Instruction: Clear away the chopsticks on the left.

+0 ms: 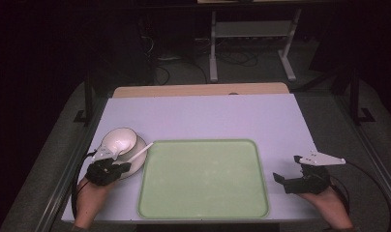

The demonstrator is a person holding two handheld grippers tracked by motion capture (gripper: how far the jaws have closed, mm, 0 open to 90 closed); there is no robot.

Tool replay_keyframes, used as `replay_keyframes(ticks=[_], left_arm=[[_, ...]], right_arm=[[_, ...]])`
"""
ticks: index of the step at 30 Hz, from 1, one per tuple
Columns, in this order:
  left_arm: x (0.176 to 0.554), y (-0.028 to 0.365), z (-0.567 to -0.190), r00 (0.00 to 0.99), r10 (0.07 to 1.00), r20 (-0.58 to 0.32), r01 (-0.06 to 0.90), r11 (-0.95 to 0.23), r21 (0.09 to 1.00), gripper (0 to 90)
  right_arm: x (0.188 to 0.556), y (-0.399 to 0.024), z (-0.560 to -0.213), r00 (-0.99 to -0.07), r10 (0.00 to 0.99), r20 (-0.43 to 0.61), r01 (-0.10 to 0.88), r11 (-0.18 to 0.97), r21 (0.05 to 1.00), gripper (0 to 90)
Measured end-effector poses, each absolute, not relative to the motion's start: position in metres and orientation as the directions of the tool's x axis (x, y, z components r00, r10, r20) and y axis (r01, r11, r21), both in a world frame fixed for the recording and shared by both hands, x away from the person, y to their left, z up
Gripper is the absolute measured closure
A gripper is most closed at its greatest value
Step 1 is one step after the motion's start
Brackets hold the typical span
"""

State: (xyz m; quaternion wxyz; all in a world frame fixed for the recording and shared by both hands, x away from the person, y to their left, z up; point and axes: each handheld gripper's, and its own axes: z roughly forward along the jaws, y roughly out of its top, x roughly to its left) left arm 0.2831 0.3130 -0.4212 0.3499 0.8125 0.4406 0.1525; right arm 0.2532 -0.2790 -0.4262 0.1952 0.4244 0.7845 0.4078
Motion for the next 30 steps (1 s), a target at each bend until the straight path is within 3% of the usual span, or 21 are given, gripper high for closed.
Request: replay_keyframes(ticks=[14, 24, 30], left_arm=[[0.274, 0.319, -0.414, 0.576, 0.813, -0.081, 0.596, -0.351, 0.722, 89.7], [0.259, 0.343, -0.405, 0.559, 0.824, -0.092, 0.585, -0.314, 0.748, 81.7], [0.26, 0.348, -0.407, 0.551, 0.829, -0.093, 0.591, -0.309, 0.745, 81.6]], right_arm=[[0.253, -0.28, -0.426, -0.562, 0.826, 0.041, 0.506, 0.304, 0.807, 0.0], [0.253, -0.28, -0.426, -0.563, 0.825, 0.04, 0.506, 0.305, 0.807, 0.0], [0.253, -0.28, -0.426, -0.563, 0.826, 0.041, 0.506, 0.305, 0.807, 0.0]])
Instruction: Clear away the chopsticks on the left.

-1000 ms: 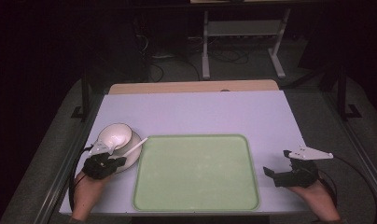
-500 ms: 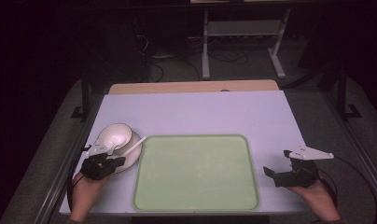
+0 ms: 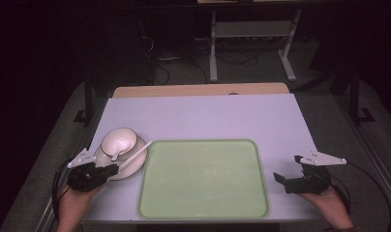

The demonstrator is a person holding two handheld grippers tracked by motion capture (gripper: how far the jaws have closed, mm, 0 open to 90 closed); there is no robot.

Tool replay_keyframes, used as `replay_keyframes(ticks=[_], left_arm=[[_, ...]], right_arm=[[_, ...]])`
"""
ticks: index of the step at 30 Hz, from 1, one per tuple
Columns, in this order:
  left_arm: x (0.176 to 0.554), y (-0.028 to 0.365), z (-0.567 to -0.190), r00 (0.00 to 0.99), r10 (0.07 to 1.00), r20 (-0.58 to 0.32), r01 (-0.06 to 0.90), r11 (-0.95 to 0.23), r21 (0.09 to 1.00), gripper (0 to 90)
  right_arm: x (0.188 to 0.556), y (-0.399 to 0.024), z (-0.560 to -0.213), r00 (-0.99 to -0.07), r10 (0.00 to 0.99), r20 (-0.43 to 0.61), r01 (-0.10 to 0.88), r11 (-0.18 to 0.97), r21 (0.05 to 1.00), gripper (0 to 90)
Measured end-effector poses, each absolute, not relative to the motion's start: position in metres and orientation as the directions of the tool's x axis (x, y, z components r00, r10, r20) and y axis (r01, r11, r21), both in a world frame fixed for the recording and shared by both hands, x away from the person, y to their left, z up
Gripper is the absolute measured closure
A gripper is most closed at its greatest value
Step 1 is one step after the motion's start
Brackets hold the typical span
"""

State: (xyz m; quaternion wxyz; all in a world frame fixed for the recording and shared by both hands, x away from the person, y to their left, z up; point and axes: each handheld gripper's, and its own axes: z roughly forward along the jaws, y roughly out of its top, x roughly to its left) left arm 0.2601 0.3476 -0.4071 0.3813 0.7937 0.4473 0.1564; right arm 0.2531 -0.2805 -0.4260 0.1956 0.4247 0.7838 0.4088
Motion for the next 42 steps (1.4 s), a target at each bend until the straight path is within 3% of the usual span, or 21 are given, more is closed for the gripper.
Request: replay_keyframes(ticks=[42], left_arm=[[0.268, 0.333, -0.42, 0.595, 0.8, -0.083, 0.616, -0.387, 0.686, 81.0]], right_arm=[[0.252, -0.279, -0.426, -0.571, 0.821, 0.032, 0.491, 0.31, 0.814, 0.0]])
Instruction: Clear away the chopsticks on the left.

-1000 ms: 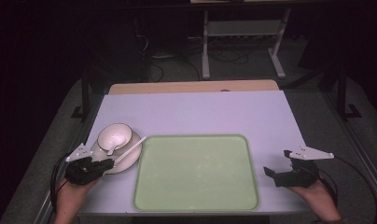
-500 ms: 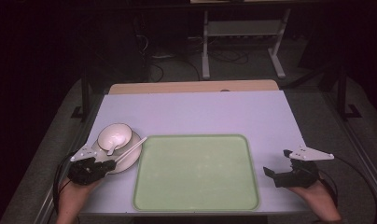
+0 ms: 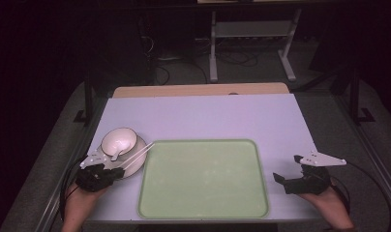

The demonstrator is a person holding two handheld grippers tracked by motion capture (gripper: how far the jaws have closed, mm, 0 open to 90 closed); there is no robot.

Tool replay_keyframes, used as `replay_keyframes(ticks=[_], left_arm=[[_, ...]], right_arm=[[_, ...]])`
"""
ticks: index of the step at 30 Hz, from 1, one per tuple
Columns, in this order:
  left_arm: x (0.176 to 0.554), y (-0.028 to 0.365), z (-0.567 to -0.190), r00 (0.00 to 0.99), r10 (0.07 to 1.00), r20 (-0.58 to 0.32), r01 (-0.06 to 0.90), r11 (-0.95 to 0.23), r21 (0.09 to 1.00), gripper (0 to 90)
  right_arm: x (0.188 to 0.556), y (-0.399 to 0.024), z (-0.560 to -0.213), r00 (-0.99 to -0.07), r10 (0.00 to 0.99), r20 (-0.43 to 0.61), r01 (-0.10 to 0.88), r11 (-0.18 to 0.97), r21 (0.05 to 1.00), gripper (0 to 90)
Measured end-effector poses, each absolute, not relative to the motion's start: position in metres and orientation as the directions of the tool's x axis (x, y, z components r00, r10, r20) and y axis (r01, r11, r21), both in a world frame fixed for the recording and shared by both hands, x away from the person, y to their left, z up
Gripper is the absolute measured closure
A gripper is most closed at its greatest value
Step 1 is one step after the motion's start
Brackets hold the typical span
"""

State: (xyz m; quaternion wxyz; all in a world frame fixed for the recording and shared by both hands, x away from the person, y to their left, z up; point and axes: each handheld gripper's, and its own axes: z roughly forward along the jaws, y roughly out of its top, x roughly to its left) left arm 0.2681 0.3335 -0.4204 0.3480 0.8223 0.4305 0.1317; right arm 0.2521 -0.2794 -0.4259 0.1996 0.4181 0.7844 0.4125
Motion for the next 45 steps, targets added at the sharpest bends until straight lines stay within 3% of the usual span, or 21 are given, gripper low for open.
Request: replay_keyframes(ticks=[28, 45], left_arm=[[0.269, 0.328, -0.406, 0.608, 0.789, -0.088, 0.592, -0.377, 0.712, 84.2], [0.272, 0.294, -0.392, 0.684, 0.724, -0.09, 0.539, -0.419, 0.731, 84.2]], right_arm=[[0.252, -0.28, -0.426, -0.569, 0.821, 0.034, 0.491, 0.307, 0.815, 0.0], [0.252, -0.28, -0.425, -0.567, 0.823, 0.033, 0.481, 0.299, 0.825, 0.0]])
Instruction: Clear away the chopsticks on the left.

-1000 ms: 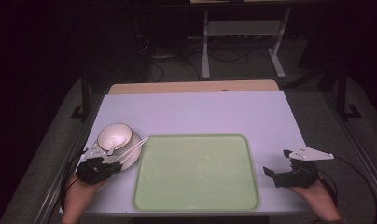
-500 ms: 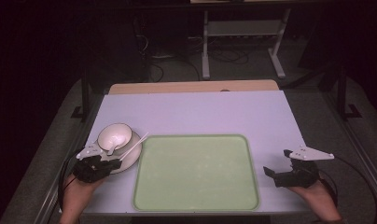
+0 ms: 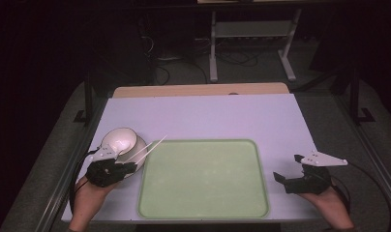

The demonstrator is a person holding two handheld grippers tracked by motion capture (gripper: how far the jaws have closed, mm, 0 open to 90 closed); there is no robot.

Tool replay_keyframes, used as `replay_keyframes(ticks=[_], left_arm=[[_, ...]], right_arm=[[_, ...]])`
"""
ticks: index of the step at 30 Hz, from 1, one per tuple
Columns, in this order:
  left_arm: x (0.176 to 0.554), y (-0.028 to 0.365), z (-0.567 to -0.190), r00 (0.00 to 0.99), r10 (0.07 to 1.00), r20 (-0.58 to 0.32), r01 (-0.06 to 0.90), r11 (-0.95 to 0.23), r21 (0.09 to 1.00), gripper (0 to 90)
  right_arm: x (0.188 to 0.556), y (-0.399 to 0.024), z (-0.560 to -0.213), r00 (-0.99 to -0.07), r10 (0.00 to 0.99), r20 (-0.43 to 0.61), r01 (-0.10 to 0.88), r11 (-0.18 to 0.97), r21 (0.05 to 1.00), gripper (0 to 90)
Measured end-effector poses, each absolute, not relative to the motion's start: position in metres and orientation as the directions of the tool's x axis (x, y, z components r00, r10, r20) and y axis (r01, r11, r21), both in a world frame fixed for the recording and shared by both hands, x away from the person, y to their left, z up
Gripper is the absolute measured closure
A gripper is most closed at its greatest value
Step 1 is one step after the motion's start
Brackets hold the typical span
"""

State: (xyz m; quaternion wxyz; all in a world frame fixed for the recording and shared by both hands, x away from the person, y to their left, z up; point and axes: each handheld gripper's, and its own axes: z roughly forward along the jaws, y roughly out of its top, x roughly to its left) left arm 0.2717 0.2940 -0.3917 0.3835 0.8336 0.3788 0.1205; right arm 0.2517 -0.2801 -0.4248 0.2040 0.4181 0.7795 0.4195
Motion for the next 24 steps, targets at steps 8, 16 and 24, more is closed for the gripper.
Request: replay_keyframes(ticks=[8, 16, 24], left_arm=[[0.277, 0.276, -0.391, 0.711, 0.696, -0.101, 0.528, -0.433, 0.73, 84.2], [0.28, 0.261, -0.391, 0.734, 0.672, -0.102, 0.515, -0.453, 0.728, 84.2], [0.283, 0.249, -0.392, 0.753, 0.648, -0.118, 0.508, -0.458, 0.73, 84.2]], right_arm=[[0.251, -0.28, -0.424, -0.568, 0.822, 0.041, 0.469, 0.283, 0.837, 0.0], [0.25, -0.282, -0.423, -0.567, 0.823, 0.046, 0.461, 0.27, 0.845, 0.0], [0.25, -0.281, -0.423, -0.57, 0.82, 0.05, 0.459, 0.268, 0.847, 0.0]])
